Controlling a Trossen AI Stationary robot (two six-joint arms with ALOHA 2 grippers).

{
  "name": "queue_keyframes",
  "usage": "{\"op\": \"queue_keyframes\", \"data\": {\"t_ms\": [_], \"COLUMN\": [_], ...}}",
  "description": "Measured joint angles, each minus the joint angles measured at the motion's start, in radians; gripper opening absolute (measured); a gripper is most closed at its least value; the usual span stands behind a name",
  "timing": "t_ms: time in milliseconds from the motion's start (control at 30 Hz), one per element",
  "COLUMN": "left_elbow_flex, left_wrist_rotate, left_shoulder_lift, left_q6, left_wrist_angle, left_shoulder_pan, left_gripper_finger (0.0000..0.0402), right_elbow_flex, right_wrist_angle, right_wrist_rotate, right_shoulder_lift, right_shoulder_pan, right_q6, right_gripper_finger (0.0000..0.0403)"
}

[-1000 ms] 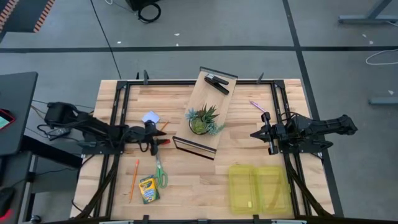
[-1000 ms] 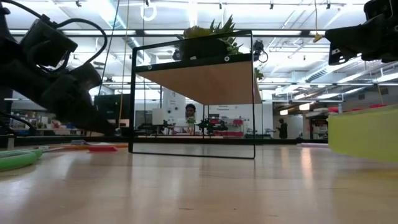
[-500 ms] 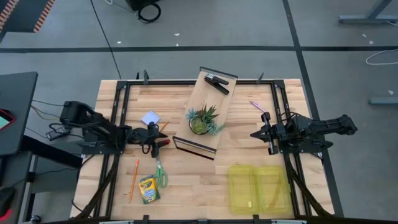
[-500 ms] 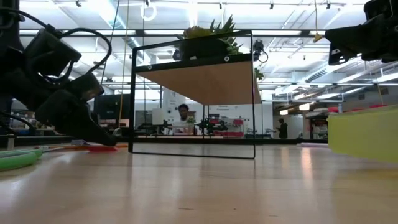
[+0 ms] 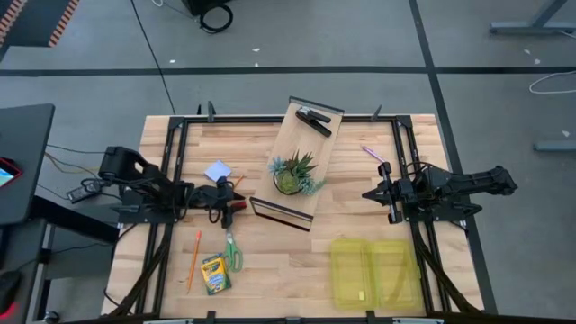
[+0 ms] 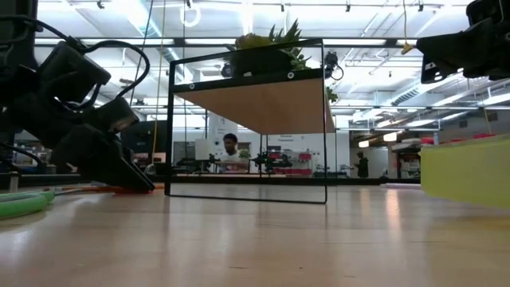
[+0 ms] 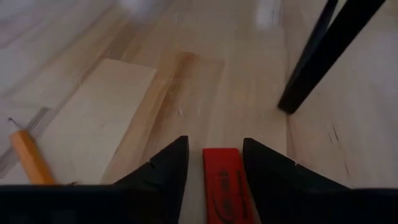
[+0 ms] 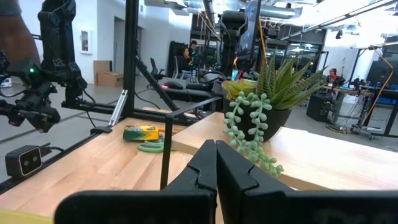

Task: Pack school essentials
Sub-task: Put the red eraser into the yellow supply box

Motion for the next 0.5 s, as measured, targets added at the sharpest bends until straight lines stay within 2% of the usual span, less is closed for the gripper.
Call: {"op": "queue_keyframes", "data": {"t_ms": [300,500], "left_elbow_flex": [0.000,-0.001], "left_wrist_rotate": [-0.002,0.004], "left_shoulder_lift": [0.000,0.000], "left_q6": [0.008,-0.013], "left_wrist_angle": [-0.006,-0.005], "left_shoulder_pan": [0.000,0.000], "left_gripper_finger": [0.0093,0.0081], "right_elbow_flex": [0.000,0.000], "right_wrist_angle": [0.000,0.000], "right_wrist_rotate": [0.000,0.000], "right_shoulder_lift": [0.000,0.000], "right_shoulder_pan": [0.000,0.000], "right_q6": [0.000,0.000], "right_gripper_finger": [0.0007,0.0007]}}
